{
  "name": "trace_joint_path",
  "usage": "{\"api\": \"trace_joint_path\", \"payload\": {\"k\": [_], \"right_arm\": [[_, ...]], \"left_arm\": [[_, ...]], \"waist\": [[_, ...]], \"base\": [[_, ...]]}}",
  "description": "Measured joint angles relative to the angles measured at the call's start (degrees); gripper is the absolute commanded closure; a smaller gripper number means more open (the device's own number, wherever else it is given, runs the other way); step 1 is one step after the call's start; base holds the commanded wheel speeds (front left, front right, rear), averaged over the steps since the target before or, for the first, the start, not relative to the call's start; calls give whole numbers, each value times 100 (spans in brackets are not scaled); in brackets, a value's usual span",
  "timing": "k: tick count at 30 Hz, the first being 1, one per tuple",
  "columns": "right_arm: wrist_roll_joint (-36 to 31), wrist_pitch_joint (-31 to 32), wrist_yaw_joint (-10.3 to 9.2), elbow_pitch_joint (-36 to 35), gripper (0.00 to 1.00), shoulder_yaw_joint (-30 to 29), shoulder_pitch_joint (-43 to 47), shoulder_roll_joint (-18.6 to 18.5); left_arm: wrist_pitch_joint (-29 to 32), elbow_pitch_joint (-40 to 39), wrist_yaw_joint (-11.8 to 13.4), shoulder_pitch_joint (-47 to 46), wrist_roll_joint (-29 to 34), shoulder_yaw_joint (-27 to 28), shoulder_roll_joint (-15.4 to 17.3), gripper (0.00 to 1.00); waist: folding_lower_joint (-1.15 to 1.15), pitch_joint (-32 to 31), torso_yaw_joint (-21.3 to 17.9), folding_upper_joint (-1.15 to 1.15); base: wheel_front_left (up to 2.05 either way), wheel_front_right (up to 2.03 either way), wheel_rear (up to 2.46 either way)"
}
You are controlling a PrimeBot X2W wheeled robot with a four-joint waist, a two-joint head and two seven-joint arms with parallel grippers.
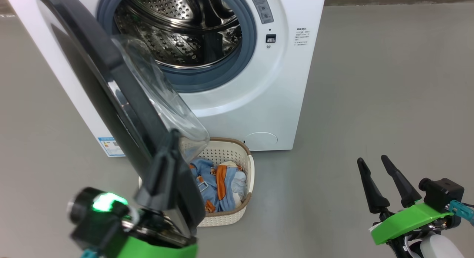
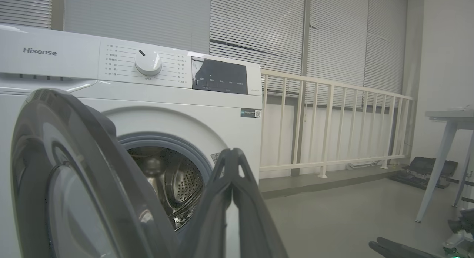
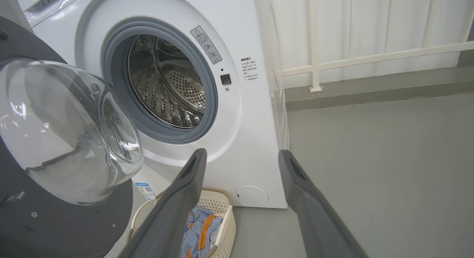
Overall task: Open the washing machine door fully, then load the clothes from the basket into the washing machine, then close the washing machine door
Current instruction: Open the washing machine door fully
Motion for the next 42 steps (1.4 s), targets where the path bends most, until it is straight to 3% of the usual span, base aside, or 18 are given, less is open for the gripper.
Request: {"api": "trace_joint_path", "payload": {"k": [10,24,42], "right_arm": [[51,0,0,-8,0,141,-5,1],[51,0,0,-7,0,146,-37,36],[51,0,0,73,0,153,-38,99]], "left_arm": [[145,584,16,80,-426,-646,22,100],[58,1992,167,70,-856,-883,32,100],[-75,2348,270,-12,-1031,-947,-3,100]], "waist": [[0,108,-158,0],[0,306,-238,0],[0,241,234,0]], "base": [[0,0,0],[0,0,0],[0,0,0]]}}
